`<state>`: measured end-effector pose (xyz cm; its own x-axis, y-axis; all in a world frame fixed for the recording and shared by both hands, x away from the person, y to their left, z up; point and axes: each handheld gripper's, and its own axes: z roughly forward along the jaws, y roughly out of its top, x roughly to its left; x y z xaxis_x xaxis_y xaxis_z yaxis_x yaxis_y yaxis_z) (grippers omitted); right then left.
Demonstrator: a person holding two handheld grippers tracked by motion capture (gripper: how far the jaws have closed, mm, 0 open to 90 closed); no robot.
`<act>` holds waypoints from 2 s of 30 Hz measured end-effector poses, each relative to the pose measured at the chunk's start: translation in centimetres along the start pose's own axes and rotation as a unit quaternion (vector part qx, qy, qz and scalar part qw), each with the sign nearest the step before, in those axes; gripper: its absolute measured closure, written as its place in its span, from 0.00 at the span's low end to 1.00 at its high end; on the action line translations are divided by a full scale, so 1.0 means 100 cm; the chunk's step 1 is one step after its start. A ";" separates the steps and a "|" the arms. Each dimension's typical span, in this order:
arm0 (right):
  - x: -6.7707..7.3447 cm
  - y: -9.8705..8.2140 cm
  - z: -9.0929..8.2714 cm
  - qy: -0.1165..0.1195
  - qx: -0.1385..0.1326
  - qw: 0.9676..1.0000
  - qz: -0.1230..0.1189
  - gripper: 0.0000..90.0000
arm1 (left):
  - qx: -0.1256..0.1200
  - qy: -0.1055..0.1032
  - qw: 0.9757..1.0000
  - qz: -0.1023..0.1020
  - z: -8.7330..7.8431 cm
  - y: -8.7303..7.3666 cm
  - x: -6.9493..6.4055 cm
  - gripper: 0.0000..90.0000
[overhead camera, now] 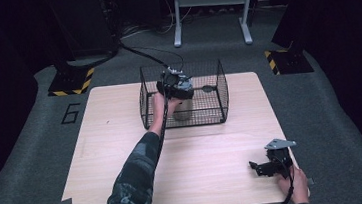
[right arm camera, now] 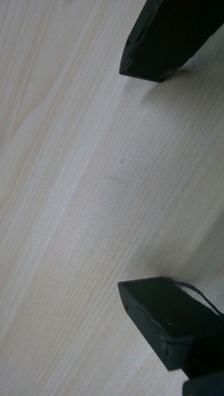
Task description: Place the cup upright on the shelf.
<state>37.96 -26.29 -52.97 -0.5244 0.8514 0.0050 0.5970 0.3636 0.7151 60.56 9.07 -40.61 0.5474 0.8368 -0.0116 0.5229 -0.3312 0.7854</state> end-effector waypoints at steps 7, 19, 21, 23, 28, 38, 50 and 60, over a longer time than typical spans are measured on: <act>0.000 0.000 0.000 0.000 0.000 1.000 0.000 0.00 | -0.010 -0.013 1.000 -0.010 -0.004 0.001 0.001 0.00; 0.000 0.000 0.000 0.000 0.000 1.000 -0.001 0.00 | -0.025 -0.031 0.999 -0.012 -0.031 0.003 0.004 0.00; 0.000 0.000 0.000 0.000 -0.001 1.000 -0.001 0.00 | -0.025 -0.037 0.999 -0.010 -0.040 0.002 0.005 0.00; 0.000 0.000 0.000 0.000 -0.001 1.000 -0.001 0.00 | -0.030 -0.042 0.999 -0.015 -0.047 0.000 0.004 0.00; 0.000 0.000 0.000 -0.001 0.001 1.000 -0.003 0.00 | -0.039 -0.055 0.997 -0.021 -0.064 -0.009 0.001 0.00; 0.000 0.000 0.000 -0.001 0.001 1.000 -0.003 0.00 | -0.064 -0.065 0.996 0.010 -0.091 -0.009 -0.006 0.00; 0.000 0.000 0.000 -0.001 0.001 1.000 -0.003 0.00 | -0.069 -0.054 0.995 0.048 -0.144 -0.033 -0.011 0.00; 0.000 0.000 0.000 -0.001 0.001 1.000 -0.002 0.00 | -0.055 -0.040 0.996 0.062 -0.178 -0.085 -0.001 0.00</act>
<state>37.95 -26.29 -52.97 -0.5249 0.8512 0.0004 0.5965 0.3675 0.7136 44.42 19.60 -36.23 0.6558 0.7537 0.0428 0.3759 -0.3752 0.8473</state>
